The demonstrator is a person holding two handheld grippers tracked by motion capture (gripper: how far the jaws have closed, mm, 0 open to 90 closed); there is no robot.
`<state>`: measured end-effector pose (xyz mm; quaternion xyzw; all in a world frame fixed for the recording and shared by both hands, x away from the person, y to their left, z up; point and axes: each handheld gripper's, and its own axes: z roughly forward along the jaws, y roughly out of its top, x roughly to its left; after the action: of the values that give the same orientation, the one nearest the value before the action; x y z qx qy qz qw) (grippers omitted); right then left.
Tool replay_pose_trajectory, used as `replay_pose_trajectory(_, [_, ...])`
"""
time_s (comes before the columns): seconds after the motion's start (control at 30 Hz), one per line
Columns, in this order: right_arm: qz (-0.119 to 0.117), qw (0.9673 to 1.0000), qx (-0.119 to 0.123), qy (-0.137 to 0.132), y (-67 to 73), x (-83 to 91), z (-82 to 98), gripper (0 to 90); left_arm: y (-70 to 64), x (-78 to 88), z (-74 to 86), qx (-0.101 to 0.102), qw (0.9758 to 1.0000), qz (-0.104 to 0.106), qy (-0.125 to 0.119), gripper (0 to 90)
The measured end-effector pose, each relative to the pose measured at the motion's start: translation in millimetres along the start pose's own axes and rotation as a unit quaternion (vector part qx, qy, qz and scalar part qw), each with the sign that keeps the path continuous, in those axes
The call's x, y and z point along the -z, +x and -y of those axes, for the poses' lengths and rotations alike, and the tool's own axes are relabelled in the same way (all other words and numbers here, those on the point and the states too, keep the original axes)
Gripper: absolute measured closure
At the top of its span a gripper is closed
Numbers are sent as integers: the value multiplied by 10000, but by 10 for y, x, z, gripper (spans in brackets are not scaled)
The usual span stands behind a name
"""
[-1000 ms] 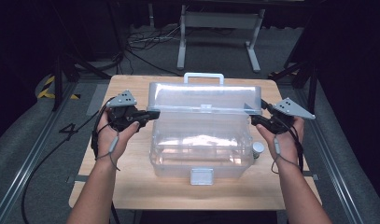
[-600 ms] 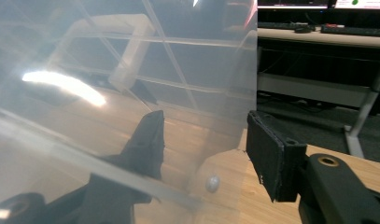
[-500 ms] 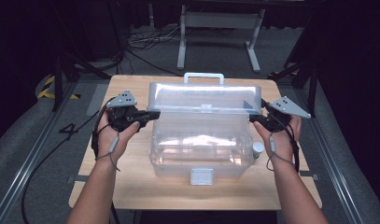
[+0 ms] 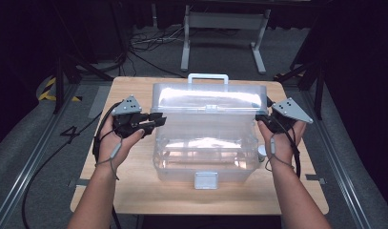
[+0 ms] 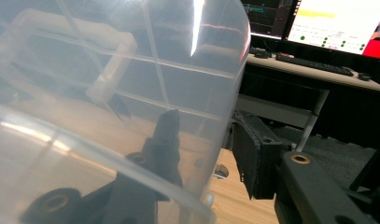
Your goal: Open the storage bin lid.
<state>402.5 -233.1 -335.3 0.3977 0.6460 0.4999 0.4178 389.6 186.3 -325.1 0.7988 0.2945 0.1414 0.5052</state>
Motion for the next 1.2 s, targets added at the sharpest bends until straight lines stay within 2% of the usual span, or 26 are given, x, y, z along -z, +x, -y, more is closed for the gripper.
replay_pose_trajectory(0.17, [74, 10000, -65, -3, -1, -19, -14, 664, 7, 69, 37, 116, 9999, 59, -101, 673])
replay_pose_trajectory(0.27, [69, 9998, -201, -9, -8, -32, -18, 663, 10, 105, 57, 191, 9997, 97, -75, 669])
replay_pose_trajectory(0.37, [47, 9992, -391, -21, -17, -54, -29, 662, 7, 161, 81, 356, 9992, 175, -97, 663])
replay_pose_trajectory(0.53, [94, 9991, -415, 4, -25, -78, -60, 668, -18, 242, 123, 529, 9980, 353, -20, 642])
replay_pose_trajectory(0.67, [126, 9991, -408, 46, -36, -97, -86, 665, -47, 260, 144, 539, 9977, 389, 122, 617])
replay_pose_trajectory(0.8, [178, 9990, -417, -8, -51, -113, -137, 661, -85, 282, 167, 438, 9982, 378, 127, 588])
replay_pose_trajectory(1.03, [260, 9990, -376, -1, -95, -171, -245, 757, -134, 301, 206, 352, 9981, 476, 178, 579])
replay_pose_trajectory(1.2, [189, 9987, -471, 52, -141, -218, -268, 771, -161, 327, 234, 311, 9978, 540, 237, 579])
